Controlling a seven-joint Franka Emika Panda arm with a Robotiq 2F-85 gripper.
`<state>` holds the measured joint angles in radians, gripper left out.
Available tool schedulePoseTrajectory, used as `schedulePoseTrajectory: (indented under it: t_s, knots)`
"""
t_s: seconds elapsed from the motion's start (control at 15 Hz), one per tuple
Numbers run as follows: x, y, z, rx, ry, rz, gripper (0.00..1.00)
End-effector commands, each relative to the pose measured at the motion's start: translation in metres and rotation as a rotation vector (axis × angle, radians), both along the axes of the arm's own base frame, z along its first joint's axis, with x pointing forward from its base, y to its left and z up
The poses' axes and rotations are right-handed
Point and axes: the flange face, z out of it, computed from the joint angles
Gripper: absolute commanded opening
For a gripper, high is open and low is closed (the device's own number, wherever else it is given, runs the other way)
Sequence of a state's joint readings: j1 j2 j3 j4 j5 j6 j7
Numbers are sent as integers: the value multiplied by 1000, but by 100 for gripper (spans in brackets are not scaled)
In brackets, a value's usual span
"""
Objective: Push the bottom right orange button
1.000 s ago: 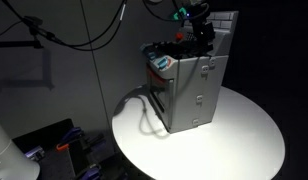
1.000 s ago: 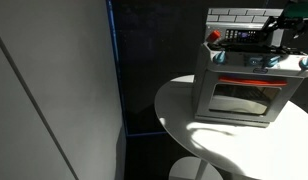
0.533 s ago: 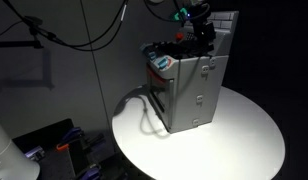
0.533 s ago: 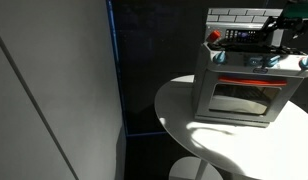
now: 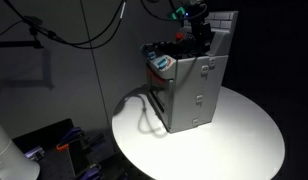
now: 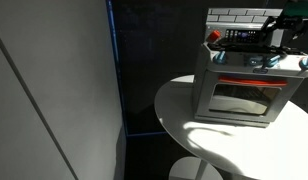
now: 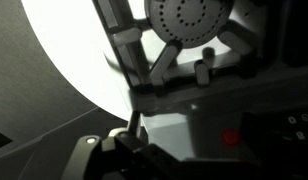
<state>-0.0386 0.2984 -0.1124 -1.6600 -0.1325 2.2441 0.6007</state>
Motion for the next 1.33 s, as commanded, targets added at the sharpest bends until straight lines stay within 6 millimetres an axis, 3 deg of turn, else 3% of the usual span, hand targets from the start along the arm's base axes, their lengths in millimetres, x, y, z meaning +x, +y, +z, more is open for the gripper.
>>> schedulePoseTrajectory:
  t_s: [0.0,0.53,0.93,1.27]
  knots:
    - [-11,7,23,74,35,25,100]
    - [-53,26,68,179,180,172,100]
    - [-98,36,115,189,304,332,100]
    - [-134,42,161,172,301,389,100]
